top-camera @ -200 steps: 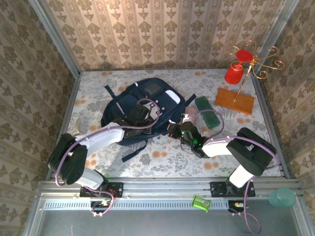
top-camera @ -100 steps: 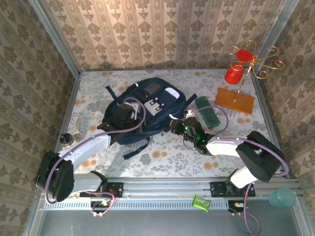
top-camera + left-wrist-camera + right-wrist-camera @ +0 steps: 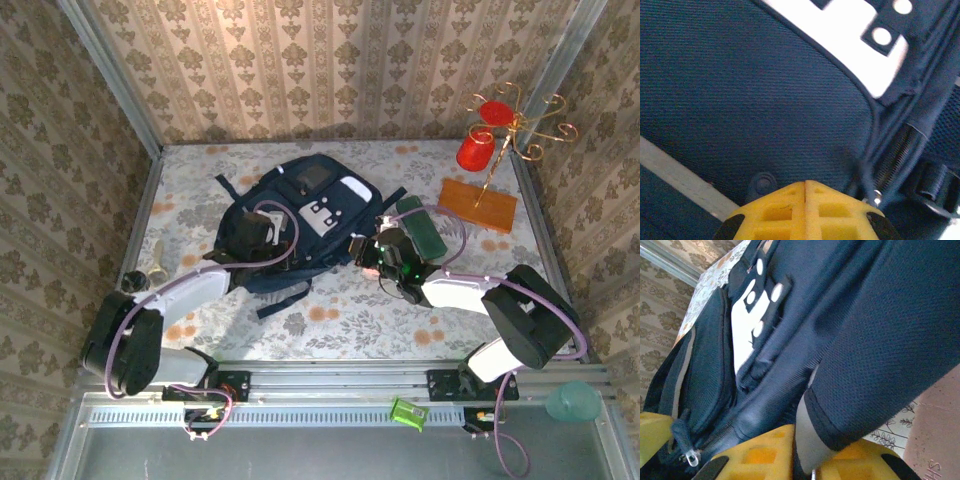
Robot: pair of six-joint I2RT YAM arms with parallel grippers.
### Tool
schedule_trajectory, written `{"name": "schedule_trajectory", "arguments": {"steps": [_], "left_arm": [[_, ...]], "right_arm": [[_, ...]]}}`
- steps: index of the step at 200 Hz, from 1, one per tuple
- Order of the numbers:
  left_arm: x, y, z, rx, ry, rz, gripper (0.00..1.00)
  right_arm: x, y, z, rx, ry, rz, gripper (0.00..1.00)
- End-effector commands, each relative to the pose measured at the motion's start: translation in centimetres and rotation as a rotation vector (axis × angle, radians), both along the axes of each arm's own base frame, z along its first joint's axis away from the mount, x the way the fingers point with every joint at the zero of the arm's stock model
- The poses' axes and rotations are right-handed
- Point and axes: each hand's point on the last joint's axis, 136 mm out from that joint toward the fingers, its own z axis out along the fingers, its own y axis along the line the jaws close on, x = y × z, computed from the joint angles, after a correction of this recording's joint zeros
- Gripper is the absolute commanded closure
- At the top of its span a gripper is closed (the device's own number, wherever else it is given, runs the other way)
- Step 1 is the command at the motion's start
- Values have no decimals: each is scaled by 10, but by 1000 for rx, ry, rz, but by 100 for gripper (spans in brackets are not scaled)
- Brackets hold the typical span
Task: Pack the student bag
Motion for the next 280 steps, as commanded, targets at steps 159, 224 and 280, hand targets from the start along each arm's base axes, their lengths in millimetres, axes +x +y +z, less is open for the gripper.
{"name": "schedule_trajectory", "arguments": {"steps": [159,224,280], "left_arm": [[1,-43,2,160,-52,-144,57],[1,-43,-26,333,-41,-180,57],[-6,-43,-25,312,-27,-183,77]], "right_arm": [[-2,-8,2,-130,-3,43,64],[-3,-6,-5,-108,14,45,64],[-3,-5,-10,-101,26,43,64]]}}
